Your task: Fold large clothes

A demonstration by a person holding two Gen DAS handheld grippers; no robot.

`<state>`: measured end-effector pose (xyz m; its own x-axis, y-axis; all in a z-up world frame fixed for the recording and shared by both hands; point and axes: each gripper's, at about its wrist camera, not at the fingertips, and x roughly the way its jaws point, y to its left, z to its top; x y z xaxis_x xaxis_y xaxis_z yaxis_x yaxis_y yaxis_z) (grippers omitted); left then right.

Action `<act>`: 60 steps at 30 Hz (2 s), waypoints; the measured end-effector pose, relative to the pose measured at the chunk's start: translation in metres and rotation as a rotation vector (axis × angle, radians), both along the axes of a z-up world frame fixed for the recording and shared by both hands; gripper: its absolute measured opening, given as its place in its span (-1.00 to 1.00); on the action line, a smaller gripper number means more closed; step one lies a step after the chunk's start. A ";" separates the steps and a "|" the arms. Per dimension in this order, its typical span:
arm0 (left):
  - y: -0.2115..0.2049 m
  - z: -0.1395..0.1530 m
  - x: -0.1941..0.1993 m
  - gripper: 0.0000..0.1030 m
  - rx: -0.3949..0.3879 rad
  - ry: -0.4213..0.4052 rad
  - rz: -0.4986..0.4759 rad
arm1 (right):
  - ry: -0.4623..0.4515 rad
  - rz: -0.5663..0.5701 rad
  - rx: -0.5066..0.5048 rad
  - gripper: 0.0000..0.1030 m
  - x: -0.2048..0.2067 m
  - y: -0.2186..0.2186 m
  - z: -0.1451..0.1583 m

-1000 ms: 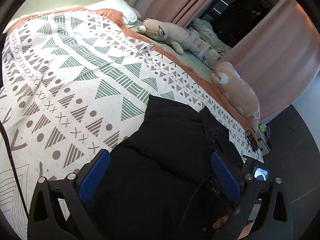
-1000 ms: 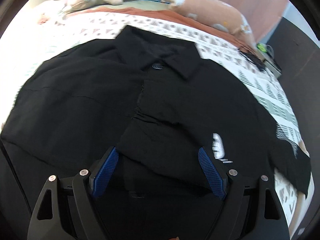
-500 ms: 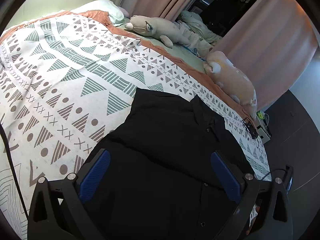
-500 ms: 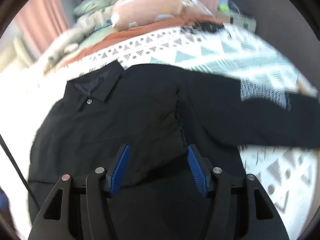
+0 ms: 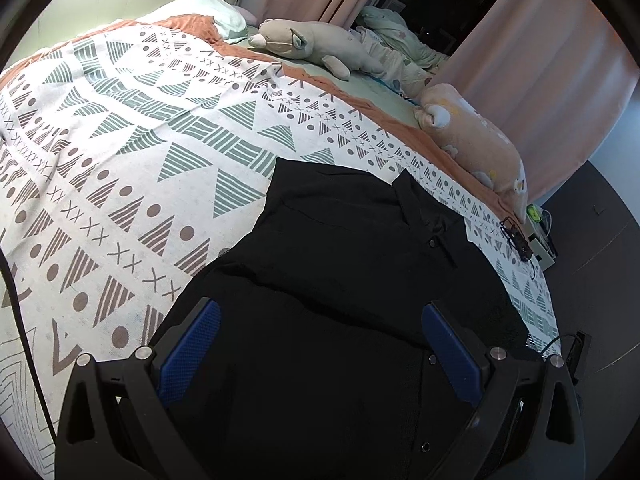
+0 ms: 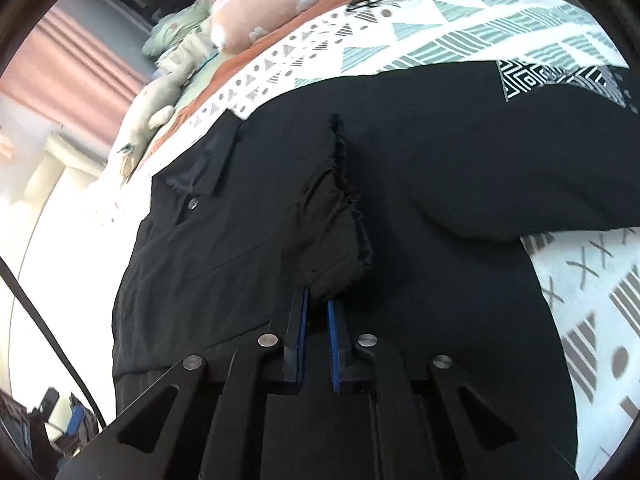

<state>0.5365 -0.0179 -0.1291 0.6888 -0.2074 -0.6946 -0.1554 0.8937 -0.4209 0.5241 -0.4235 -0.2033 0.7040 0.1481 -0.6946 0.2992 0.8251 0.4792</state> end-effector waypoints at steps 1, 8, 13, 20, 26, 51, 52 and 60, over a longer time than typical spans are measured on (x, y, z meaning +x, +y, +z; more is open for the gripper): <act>-0.001 -0.001 0.001 1.00 0.006 0.003 -0.001 | 0.007 -0.010 0.005 -0.89 0.006 -0.003 -0.005; -0.020 0.000 0.003 1.00 0.043 0.006 -0.033 | -0.002 -0.037 0.025 -0.42 -0.029 -0.004 0.016; -0.039 0.009 -0.002 1.00 0.083 -0.057 -0.068 | -0.095 -0.123 0.019 0.69 -0.070 -0.020 0.040; -0.060 0.015 -0.001 1.00 0.118 -0.080 -0.112 | -0.120 -0.287 0.026 0.69 -0.119 -0.051 0.037; -0.073 0.013 -0.001 1.00 0.105 -0.080 -0.154 | -0.140 -0.444 0.016 0.69 -0.157 -0.071 0.025; -0.065 0.008 -0.001 1.00 0.129 -0.054 -0.107 | -0.255 -0.533 -0.032 -0.95 -0.162 -0.109 0.019; -0.064 0.009 -0.002 1.00 0.129 -0.057 -0.103 | -0.280 -0.518 -0.044 -0.95 -0.163 -0.102 0.028; -0.056 0.015 -0.005 1.00 0.102 -0.071 -0.103 | -0.449 -0.383 -0.093 -0.95 -0.165 -0.042 0.085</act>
<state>0.5313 -0.0736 -0.1144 0.7159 -0.2105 -0.6657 -0.0334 0.9421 -0.3337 0.3594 -0.4655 -0.1181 0.9231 -0.2210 -0.3146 0.3683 0.7431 0.5587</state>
